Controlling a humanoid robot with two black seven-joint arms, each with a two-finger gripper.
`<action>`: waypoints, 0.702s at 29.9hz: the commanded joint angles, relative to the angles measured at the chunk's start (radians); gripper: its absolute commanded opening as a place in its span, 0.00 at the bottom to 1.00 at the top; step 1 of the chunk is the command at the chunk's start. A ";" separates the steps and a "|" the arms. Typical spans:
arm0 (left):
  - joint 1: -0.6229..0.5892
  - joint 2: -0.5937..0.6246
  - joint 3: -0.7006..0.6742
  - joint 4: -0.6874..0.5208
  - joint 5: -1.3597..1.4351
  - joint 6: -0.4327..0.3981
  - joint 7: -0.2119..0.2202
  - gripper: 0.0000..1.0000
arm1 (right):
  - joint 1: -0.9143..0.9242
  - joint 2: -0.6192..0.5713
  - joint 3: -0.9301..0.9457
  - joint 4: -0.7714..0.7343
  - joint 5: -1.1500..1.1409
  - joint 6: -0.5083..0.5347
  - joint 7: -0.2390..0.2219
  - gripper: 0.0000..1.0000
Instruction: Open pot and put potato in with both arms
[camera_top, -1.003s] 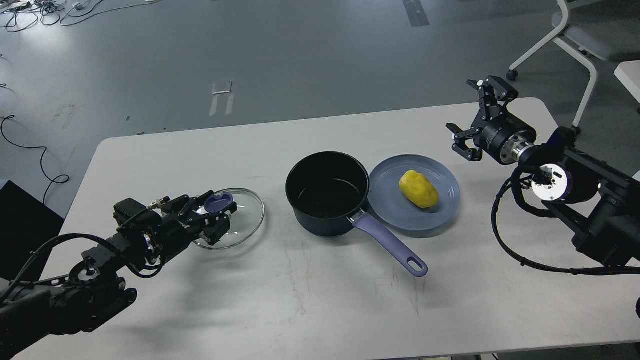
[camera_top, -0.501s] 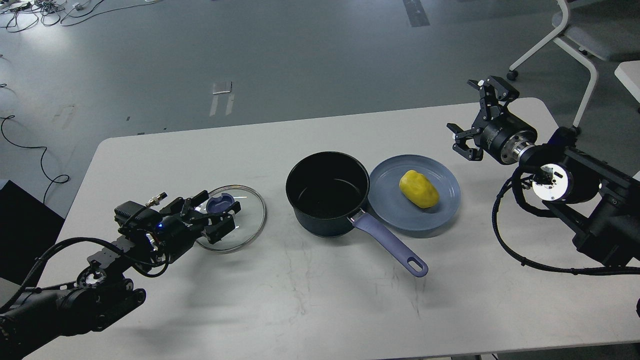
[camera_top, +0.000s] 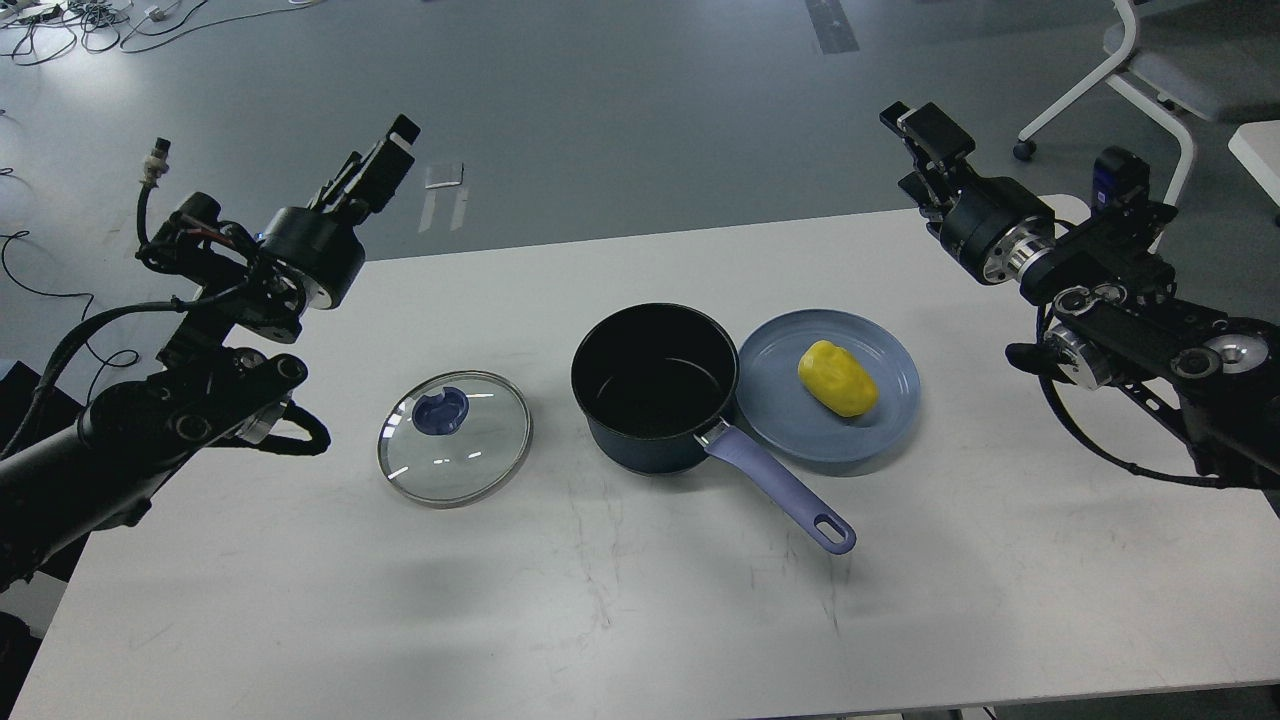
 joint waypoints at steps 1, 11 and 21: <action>-0.095 -0.028 -0.073 0.003 -0.263 -0.124 0.183 0.98 | 0.083 -0.034 -0.260 -0.004 -0.352 -0.040 0.009 1.00; -0.090 -0.068 -0.224 -0.007 -0.332 -0.339 0.269 0.98 | 0.089 -0.034 -0.482 -0.050 -0.528 -0.082 0.055 1.00; -0.026 -0.068 -0.222 -0.005 -0.316 -0.336 0.246 0.98 | 0.017 0.015 -0.511 -0.084 -0.529 -0.137 0.055 0.96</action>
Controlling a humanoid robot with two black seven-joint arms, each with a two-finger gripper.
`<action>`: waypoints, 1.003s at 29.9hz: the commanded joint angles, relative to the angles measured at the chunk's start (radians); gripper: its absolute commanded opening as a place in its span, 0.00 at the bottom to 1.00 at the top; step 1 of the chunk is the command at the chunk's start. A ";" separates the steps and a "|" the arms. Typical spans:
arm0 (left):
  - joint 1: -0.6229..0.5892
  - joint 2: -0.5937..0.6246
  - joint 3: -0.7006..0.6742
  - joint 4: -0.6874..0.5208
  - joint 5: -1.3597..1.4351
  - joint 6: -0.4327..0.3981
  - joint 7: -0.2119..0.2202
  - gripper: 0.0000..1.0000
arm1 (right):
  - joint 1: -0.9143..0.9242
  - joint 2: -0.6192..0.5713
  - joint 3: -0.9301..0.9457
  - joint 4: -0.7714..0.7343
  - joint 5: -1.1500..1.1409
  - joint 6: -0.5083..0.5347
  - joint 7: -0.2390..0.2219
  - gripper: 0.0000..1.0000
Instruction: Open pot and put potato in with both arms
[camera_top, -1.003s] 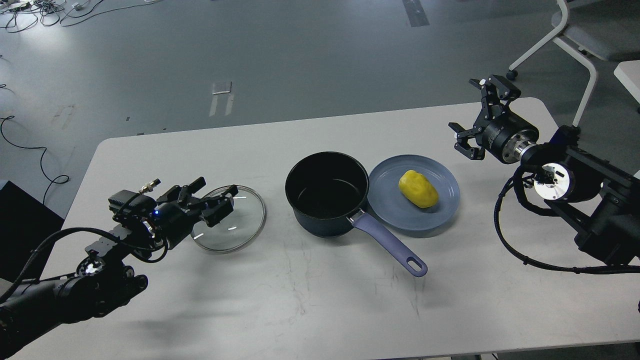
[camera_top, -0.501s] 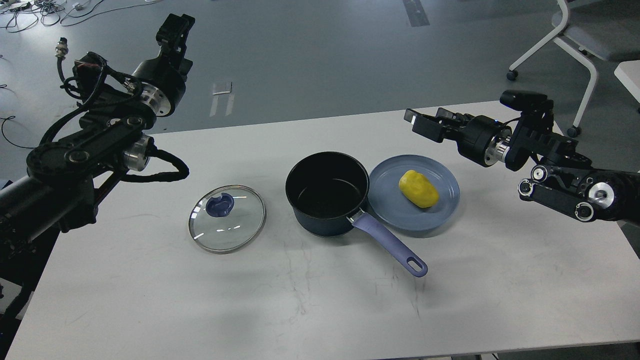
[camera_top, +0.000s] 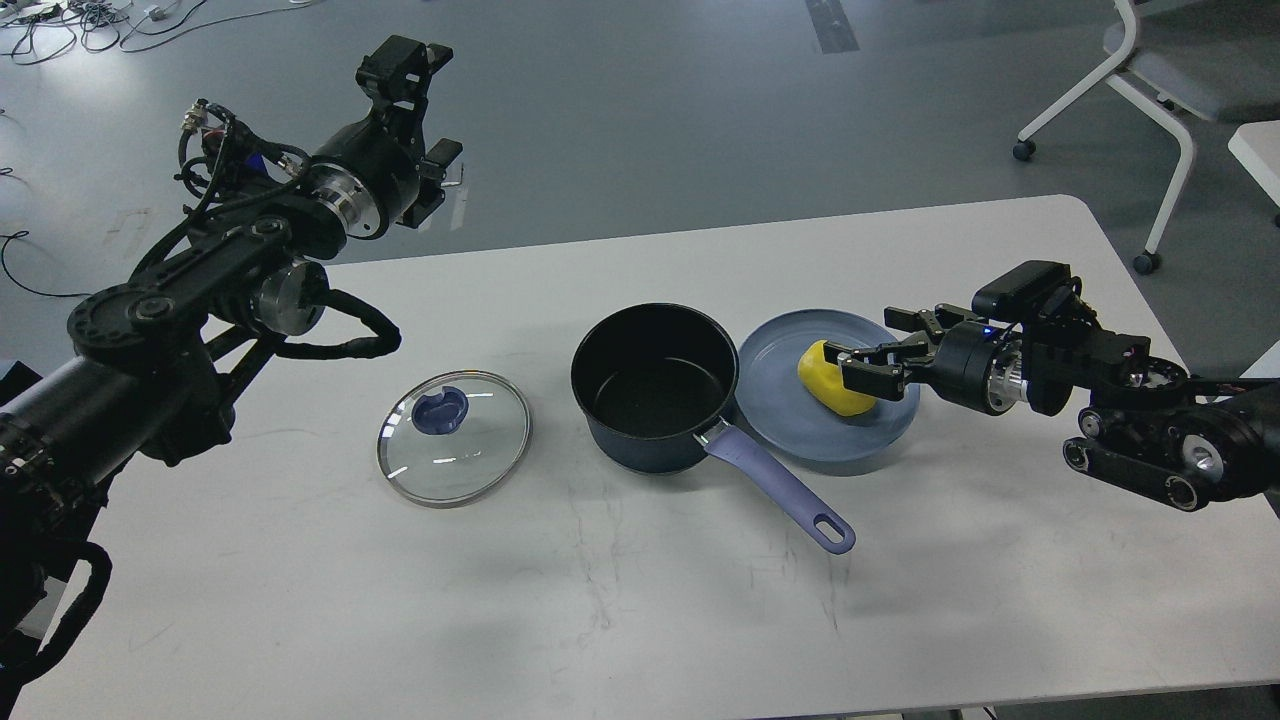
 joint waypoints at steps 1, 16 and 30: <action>0.009 0.008 0.001 0.005 0.010 0.005 -0.021 0.98 | -0.018 0.020 0.000 -0.001 0.001 -0.011 0.000 0.95; 0.018 0.008 0.016 0.008 0.016 0.031 -0.076 0.98 | 0.045 0.120 -0.161 -0.155 0.000 -0.011 0.005 0.55; 0.035 0.011 0.016 0.008 0.042 0.031 -0.107 0.98 | 0.160 0.164 -0.162 -0.198 0.011 -0.115 0.031 0.22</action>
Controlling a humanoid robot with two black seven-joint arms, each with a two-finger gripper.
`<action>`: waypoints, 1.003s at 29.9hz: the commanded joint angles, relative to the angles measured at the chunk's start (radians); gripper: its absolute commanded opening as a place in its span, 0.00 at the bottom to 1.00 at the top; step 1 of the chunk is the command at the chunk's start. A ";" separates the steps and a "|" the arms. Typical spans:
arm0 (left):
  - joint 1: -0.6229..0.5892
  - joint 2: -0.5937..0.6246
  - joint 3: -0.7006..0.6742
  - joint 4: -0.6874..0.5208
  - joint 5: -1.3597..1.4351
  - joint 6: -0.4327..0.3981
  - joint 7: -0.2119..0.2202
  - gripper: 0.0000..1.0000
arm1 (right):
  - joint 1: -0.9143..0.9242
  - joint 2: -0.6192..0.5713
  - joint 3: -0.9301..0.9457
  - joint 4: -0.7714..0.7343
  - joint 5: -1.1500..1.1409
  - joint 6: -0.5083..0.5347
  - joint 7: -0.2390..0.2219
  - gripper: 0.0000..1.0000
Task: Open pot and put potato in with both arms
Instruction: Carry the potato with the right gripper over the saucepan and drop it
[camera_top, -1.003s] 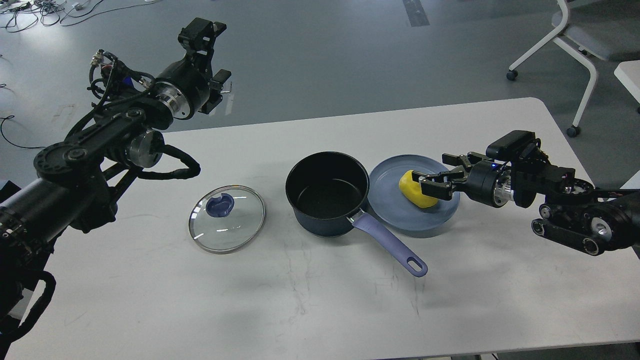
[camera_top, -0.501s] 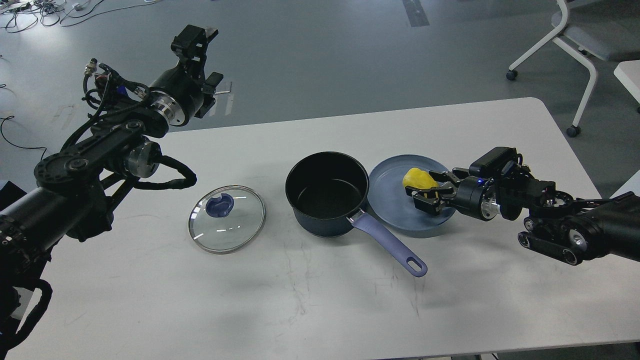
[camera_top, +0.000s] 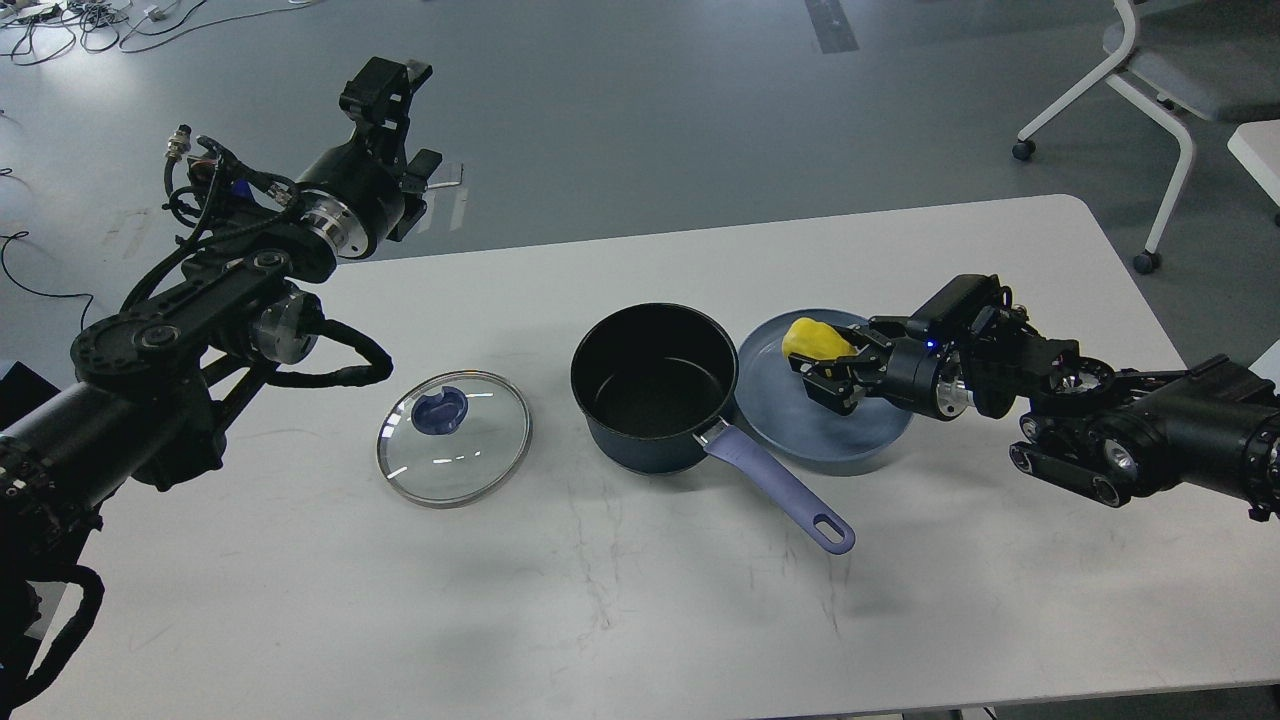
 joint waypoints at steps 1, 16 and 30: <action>0.001 -0.005 0.000 0.000 0.003 0.000 -0.002 0.98 | 0.075 -0.004 0.002 0.009 0.009 -0.043 0.004 0.22; 0.001 -0.008 0.000 -0.001 0.005 0.000 -0.004 0.98 | 0.126 0.113 -0.012 0.085 0.014 -0.080 0.103 0.28; 0.001 0.001 0.003 -0.011 0.005 -0.005 -0.005 0.98 | 0.100 0.157 0.023 0.081 0.112 -0.086 0.103 1.00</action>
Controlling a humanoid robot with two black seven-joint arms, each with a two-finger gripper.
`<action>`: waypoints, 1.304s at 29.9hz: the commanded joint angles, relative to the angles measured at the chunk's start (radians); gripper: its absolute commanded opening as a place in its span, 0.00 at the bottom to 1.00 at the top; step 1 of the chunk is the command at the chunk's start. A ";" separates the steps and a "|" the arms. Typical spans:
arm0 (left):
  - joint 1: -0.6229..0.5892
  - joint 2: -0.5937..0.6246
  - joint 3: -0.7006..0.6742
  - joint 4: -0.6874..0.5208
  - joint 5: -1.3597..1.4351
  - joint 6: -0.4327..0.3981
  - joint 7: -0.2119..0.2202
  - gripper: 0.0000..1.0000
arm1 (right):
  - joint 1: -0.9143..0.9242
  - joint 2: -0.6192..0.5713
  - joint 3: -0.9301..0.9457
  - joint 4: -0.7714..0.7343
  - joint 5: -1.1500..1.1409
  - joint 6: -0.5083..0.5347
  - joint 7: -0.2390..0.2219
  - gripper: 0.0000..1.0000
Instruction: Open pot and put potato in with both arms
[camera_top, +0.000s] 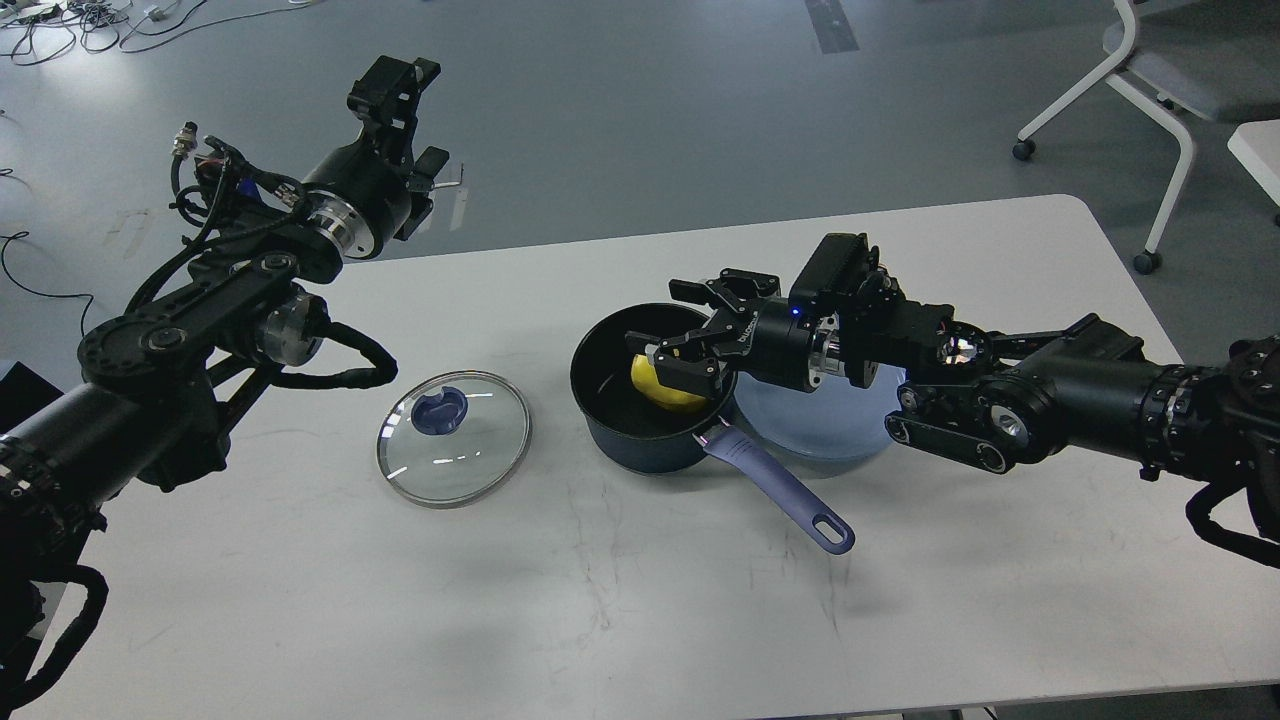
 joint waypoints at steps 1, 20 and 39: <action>0.000 0.001 0.001 -0.001 0.000 -0.007 -0.001 0.98 | 0.000 -0.004 0.023 0.001 0.021 0.000 0.000 1.00; 0.221 -0.037 -0.180 -0.021 -0.185 -0.120 0.202 0.98 | -0.155 -0.237 0.634 0.266 1.187 0.276 -0.363 1.00; 0.253 -0.056 -0.235 -0.021 -0.269 -0.146 0.131 0.98 | -0.143 -0.211 0.720 0.274 1.280 0.300 -0.480 1.00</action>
